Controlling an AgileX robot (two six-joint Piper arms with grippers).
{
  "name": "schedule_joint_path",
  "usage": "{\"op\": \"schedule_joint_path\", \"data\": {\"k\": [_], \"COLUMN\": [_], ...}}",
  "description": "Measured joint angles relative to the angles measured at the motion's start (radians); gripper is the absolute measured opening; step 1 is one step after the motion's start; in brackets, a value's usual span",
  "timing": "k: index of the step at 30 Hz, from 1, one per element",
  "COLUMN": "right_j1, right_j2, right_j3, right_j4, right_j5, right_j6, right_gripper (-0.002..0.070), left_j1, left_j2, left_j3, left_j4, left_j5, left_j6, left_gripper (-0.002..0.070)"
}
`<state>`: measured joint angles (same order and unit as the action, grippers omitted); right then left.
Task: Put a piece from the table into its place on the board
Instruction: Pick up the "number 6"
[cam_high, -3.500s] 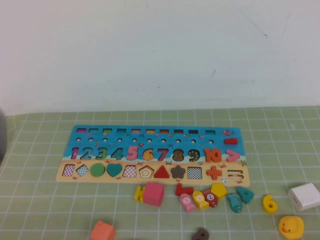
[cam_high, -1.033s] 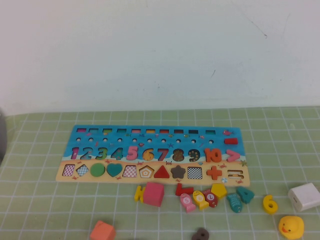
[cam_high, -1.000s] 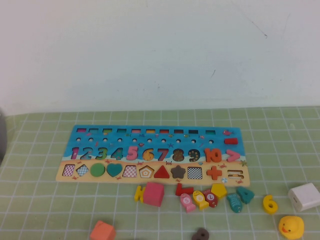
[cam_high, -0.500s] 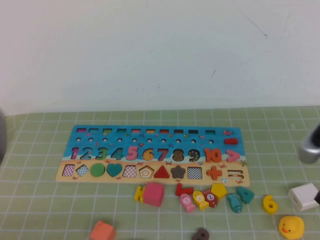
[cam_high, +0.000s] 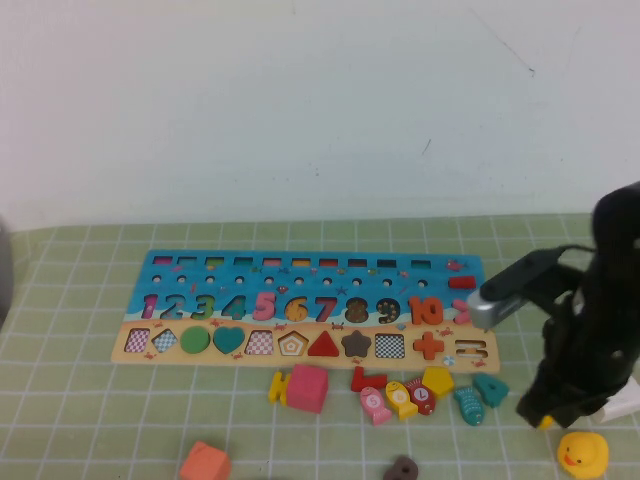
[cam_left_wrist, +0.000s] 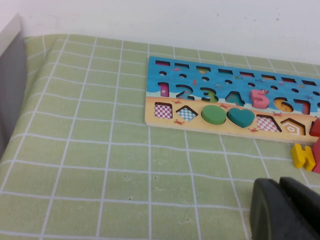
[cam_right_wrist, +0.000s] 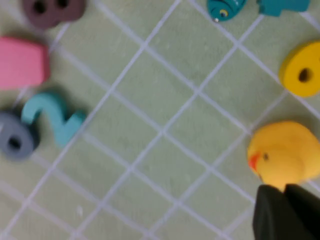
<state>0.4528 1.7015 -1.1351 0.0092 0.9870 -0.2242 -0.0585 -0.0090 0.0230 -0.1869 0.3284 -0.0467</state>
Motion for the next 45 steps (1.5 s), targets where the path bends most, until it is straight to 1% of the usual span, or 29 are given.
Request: {"op": "schedule_joint_path", "data": {"k": [3, 8, 10, 12, 16, 23, 30, 36, 45], "right_j1": [-0.006, -0.033, -0.045, -0.056, -0.067, -0.070, -0.074, -0.075, -0.077], "right_j2": [0.068, 0.169, 0.201, 0.231, 0.280, 0.290, 0.290, 0.281, 0.293], "right_j3": [-0.002, -0.007, -0.007, -0.007, -0.007, -0.017, -0.028, -0.030, -0.030], "right_j4": [0.006, 0.016, 0.019, 0.024, 0.022, 0.021, -0.009, -0.072, -0.080], "right_j5": [-0.046, -0.137, -0.170, -0.200, -0.241, -0.284, -0.268, -0.267, -0.285], "right_j6": [0.055, 0.125, 0.154, 0.180, 0.204, 0.243, 0.254, 0.303, 0.313], "right_gripper": [0.0097, 0.0263, 0.0302, 0.0321, 0.0335, 0.0337, 0.0337, 0.0337, 0.0337], "left_j1": [0.000, 0.000, 0.000, 0.000, 0.000, 0.000, 0.000, 0.000, 0.000], "left_j2": [0.000, 0.000, 0.000, 0.000, 0.000, 0.000, 0.000, 0.000, 0.000], "left_j3": [0.000, 0.000, 0.000, 0.000, 0.000, 0.000, 0.000, 0.000, 0.000], "left_j4": [0.000, 0.000, 0.000, 0.000, 0.000, 0.000, 0.000, -0.002, -0.002], "left_j5": [0.000, 0.000, 0.000, 0.000, 0.000, 0.000, 0.000, 0.000, 0.000], "left_j6": [0.000, 0.000, 0.000, 0.000, 0.000, -0.002, -0.002, -0.002, -0.002], "left_gripper": [-0.0001, -0.0001, -0.0001, -0.0001, -0.0001, -0.0001, -0.0001, -0.0001, -0.0001]}}
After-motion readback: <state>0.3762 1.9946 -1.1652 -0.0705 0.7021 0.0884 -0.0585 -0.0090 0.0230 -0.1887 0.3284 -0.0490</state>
